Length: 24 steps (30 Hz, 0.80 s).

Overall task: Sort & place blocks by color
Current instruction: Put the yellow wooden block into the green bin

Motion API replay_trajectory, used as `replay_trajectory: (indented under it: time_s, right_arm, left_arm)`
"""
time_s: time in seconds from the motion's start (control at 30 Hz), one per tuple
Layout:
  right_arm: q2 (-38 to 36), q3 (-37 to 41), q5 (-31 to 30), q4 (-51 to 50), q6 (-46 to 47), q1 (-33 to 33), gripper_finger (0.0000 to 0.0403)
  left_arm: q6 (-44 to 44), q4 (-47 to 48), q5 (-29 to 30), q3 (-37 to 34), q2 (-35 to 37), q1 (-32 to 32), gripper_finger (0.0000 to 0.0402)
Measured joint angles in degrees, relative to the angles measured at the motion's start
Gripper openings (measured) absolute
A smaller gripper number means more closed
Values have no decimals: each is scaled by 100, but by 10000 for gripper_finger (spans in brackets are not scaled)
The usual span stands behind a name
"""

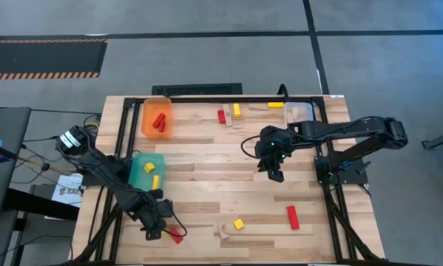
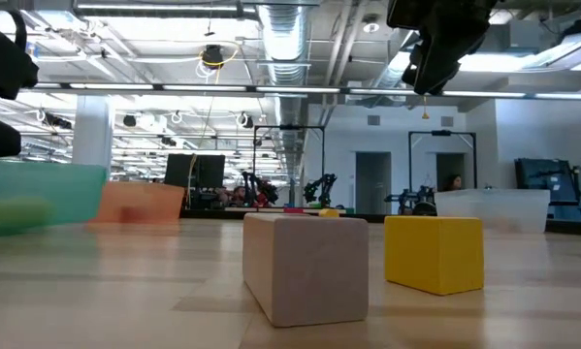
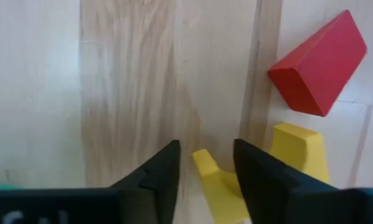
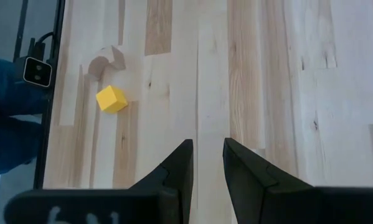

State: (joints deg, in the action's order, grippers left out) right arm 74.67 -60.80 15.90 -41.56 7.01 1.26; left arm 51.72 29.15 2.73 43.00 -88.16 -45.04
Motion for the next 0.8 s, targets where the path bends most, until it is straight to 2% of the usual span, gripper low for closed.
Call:
replay_trajectory:
  time_s: [0.17, 0.4, 0.8]
  right_arm:
    - [0, 0, 0, 2, -17, 4, 107]
    - [0, 0, 2, 2, -49, 4, 107]
    - [2, 0, 2, 6, -105, 4, 107]
  left_arm:
    - [79, -13, -81, 68, -11, 0, 72]
    - [231, -22, -84, 217, -16, 37, 15]
    - [-244, 187, 265, 995, -16, 116, 7]
